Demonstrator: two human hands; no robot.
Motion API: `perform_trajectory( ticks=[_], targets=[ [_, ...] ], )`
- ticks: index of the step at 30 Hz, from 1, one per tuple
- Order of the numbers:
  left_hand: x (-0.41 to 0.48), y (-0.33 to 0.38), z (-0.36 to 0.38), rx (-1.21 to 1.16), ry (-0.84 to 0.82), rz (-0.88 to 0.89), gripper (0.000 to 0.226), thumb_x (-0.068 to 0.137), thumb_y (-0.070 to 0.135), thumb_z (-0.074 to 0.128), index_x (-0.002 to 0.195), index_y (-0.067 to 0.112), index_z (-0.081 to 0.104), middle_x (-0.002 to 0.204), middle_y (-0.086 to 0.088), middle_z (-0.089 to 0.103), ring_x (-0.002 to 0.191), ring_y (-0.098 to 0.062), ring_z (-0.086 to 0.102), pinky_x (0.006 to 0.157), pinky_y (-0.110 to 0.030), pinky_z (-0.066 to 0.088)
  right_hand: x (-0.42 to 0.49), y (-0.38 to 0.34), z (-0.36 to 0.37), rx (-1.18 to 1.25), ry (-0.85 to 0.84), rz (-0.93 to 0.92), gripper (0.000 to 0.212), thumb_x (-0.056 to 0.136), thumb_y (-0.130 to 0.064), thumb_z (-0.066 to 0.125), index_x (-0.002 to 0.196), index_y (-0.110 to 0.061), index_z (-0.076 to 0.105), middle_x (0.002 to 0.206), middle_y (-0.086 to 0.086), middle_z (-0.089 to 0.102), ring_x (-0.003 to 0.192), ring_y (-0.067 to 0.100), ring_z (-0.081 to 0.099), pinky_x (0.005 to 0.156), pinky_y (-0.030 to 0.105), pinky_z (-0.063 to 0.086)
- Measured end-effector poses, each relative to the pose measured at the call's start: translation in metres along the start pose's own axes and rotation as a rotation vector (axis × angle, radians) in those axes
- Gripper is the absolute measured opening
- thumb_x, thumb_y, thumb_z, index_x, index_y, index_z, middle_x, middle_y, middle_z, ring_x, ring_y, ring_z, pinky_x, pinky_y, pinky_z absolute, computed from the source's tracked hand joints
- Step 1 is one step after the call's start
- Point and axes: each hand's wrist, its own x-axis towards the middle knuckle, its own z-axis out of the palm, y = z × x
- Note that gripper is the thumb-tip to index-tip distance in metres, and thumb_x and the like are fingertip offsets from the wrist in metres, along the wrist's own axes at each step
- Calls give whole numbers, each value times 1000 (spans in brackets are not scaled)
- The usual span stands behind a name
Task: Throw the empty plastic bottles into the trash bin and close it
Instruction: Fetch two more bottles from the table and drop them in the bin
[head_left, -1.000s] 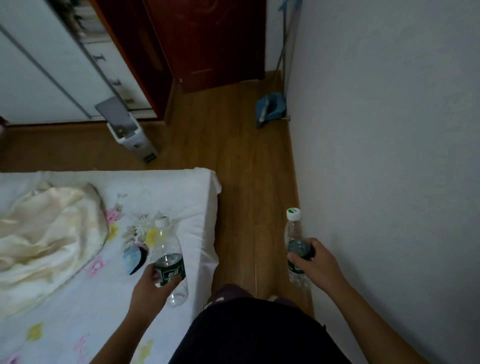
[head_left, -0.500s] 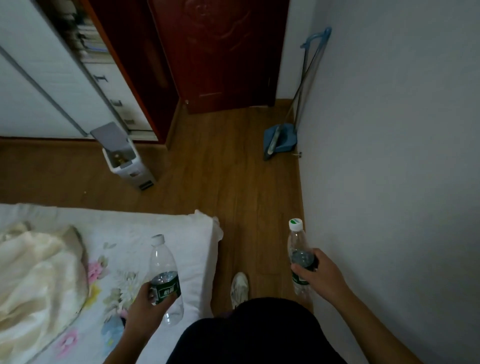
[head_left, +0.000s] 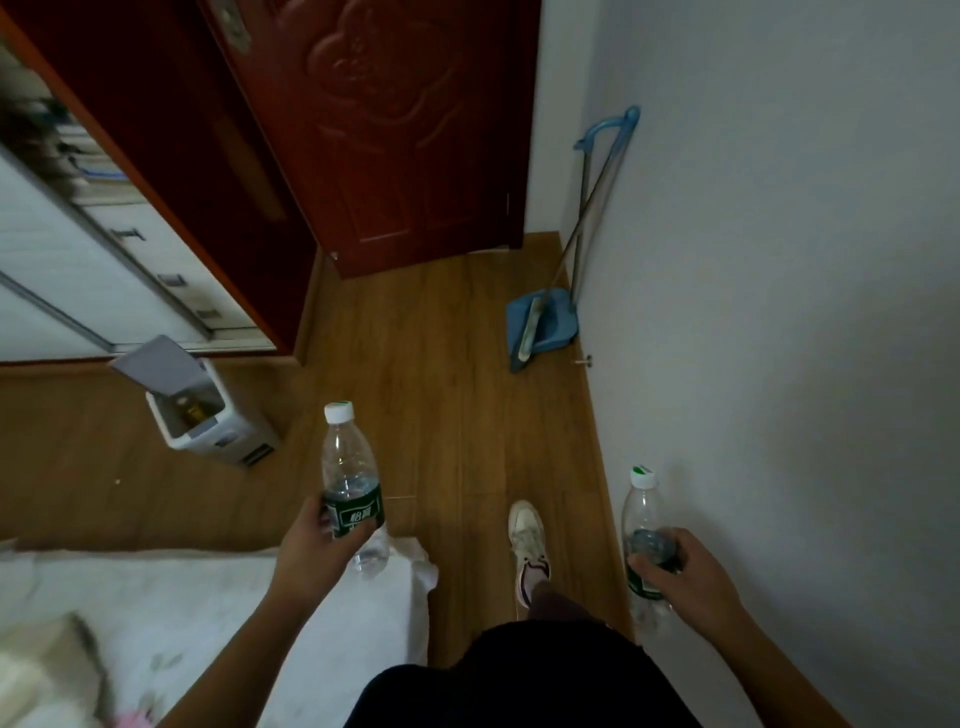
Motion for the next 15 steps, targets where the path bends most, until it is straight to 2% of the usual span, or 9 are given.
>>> perform_trajectory(
  ticks=[4,6,11,15],
  targets=[
    [46,20,1,-36,51,-47,63,79,29,84,132,14,54,114,0,67,104,-22,67,80,-31,53,75,-58,-4,-36,-55,-42,35,77,-36,82,102,-29,59,100,-5,70,92,15,67,88,42,55],
    [62,18,-2,-61,84,-106,63,79,27,84,132,12,55,117,-4,69,108,-25,69,81,-32,54,110,-97,-2,-57,-104,-77,38,77,-38,82,106,-28,60,102,-6,70,92,13,67,86,39,55],
    [77,18,-5,-69,224,-278,67,79,34,83,135,10,55,125,-12,70,111,-31,68,91,-47,57,184,-208,14,-154,-275,-213,47,76,-45,80,114,-33,56,105,-12,66,101,14,65,82,31,51],
    [69,13,-8,-131,382,-406,62,78,38,84,129,13,58,118,-10,71,106,-30,68,89,-45,55,226,-293,49,-242,-447,-289,53,78,-43,80,124,-32,55,108,-14,62,112,16,61,93,35,51]
  ],
)
